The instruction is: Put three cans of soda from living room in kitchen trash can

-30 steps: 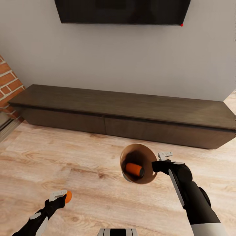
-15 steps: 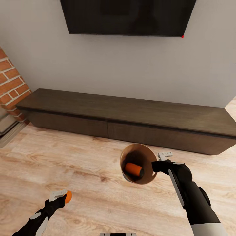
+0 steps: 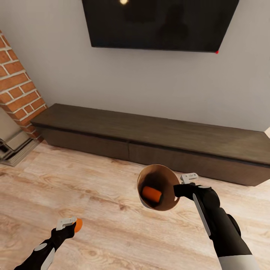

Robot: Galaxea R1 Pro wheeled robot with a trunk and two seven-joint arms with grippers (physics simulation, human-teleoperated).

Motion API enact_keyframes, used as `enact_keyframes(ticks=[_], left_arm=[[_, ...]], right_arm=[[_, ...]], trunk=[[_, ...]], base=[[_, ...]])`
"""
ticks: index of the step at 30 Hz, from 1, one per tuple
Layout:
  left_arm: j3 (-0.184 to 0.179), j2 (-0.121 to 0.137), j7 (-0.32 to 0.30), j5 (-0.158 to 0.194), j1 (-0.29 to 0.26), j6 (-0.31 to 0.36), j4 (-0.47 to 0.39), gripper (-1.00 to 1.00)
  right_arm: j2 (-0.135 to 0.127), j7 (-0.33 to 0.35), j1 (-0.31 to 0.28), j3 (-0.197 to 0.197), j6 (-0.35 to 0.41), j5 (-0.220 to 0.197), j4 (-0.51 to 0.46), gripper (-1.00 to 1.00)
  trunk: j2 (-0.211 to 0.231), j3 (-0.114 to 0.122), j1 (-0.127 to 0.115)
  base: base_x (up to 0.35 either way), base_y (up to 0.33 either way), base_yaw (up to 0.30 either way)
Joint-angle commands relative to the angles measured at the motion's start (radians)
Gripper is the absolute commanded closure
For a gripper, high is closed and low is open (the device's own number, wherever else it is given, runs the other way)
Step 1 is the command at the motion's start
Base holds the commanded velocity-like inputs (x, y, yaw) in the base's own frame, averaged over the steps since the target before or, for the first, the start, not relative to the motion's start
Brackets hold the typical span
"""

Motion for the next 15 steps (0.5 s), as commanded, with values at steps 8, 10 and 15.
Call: enact_keyframes(ticks=[8, 10, 15], left_arm=[[0.0, 0.0, -0.001, 0.0, 0.0, 0.0, 0.0, 1.0], [0.0, 0.0, -0.001, 0.0, 0.0, 0.0, 0.0, 1.0], [0.0, 0.0, -0.001, 0.0, 0.0, 0.0, 0.0, 1.0]], right_arm=[[0.0, 0.004, 0.0, 0.0, 0.001, -0.018, 0.0, 1.0], [0.0, 0.004, 0.0, 0.0, 0.001, -0.018, 0.0, 1.0], [0.0, 0.004, 0.0, 0.0, 0.002, -0.018, 0.0, 1.0]], trunk=[[0.056, 0.026, -0.031], [0.07, 0.032, -0.038], [0.105, 0.047, -0.058]], base=[[0.0, 0.0, 0.006], [0.0, 0.0, 0.0], [0.0, 0.0, 0.012]])
